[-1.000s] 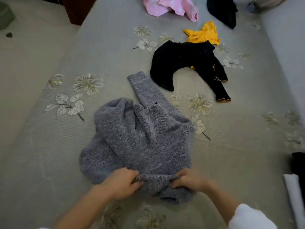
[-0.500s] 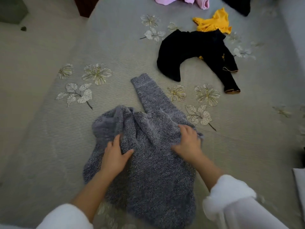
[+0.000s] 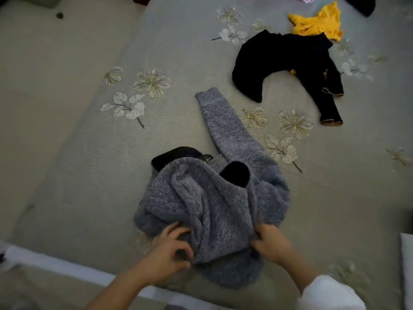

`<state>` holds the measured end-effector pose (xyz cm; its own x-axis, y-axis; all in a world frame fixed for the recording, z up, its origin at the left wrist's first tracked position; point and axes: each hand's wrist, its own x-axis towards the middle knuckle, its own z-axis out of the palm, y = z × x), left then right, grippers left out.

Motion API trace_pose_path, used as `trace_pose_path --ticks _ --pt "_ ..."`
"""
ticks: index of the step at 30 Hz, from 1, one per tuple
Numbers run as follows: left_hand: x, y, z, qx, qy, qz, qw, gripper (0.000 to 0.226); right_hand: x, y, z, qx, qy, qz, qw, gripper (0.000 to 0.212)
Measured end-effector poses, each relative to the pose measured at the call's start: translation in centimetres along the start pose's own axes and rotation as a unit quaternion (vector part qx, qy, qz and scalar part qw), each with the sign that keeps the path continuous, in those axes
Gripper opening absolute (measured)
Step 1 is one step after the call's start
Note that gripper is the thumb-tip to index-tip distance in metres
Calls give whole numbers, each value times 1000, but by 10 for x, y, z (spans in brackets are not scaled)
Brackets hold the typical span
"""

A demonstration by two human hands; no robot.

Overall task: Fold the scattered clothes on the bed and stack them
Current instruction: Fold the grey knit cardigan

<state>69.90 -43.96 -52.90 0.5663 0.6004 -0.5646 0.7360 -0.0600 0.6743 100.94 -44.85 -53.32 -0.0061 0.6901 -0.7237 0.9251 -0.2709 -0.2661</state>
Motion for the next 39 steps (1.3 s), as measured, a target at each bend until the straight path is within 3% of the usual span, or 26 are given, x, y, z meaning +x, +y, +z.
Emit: trace_pose_path --ticks 2,3,5,6,8,9,10,11,13,15,16,17,20,23,26,29,31,33,35,39 --pt "5 0 11 -20 -53 -6 998 17 -2 14 12 -6 -65 43 997 14" --pt "9 -1 12 -57 -36 -31 997 15 -2 17 15 17 -58 58 997 15" --pt "15 -13 9 -152 84 -155 972 8 -4 10 10 52 -13 59 997 16" --pt "19 -20 3 -190 173 -221 941 8 -5 1 6 77 26 54 995 21" --pt "22 -29 -14 -273 327 -289 857 51 -7 -20 -3 117 135 7 984 39" --pt "23 -29 -22 -286 356 -299 838 72 -8 -33 -8 126 182 -32 975 51" --pt "24 -27 -32 -261 359 -304 843 85 -8 -45 -13 127 212 -71 966 61" --pt "25 -24 -40 -218 338 -296 867 83 -4 -55 -15 123 215 -95 964 69" --pt "22 -10 -54 -201 266 -224 916 43 4 -71 -17 95 152 -110 978 68" --pt "11 13 -60 -235 173 -115 950 12 8 -77 -17 104 63 -102 987 31" --pt "5 26 -59 -224 119 -63 965 10 7 -77 -18 110 45 -104 987 13" --pt "-2 38 -56 -199 65 -8 978 12 3 -73 -19 117 42 -101 987 12" --pt "-26 65 -36 -32 -35 79 996 20 -18 -44 -24 109 76 -56 990 30" --pt "-45 54 0 21 -81 50 995 23 -47 -2 -30 52 76 -1 996 23" --pt "-59 44 9 31 -62 -9 998 33 -76 23 -38 18 70 29 997 23" --pt "-64 57 -18 31 26 -1 999 2 -96 17 -59 130 121 27 984 35" --pt "-68 79 -50 -16 117 -4 993 20 -102 4 -82 243 152 22 958 26" --pt "-76 109 -91 -82 213 3 974 19 -113 -11 -114 335 202 -1 920 13" --pt "-89 144 -132 -147 294 32 944 12 -126 -26 -149 358 262 -51 895 5" --pt "-126 224 -197 -274 425 153 849 10 -168 -60 -227 332 389 -150 846 21"
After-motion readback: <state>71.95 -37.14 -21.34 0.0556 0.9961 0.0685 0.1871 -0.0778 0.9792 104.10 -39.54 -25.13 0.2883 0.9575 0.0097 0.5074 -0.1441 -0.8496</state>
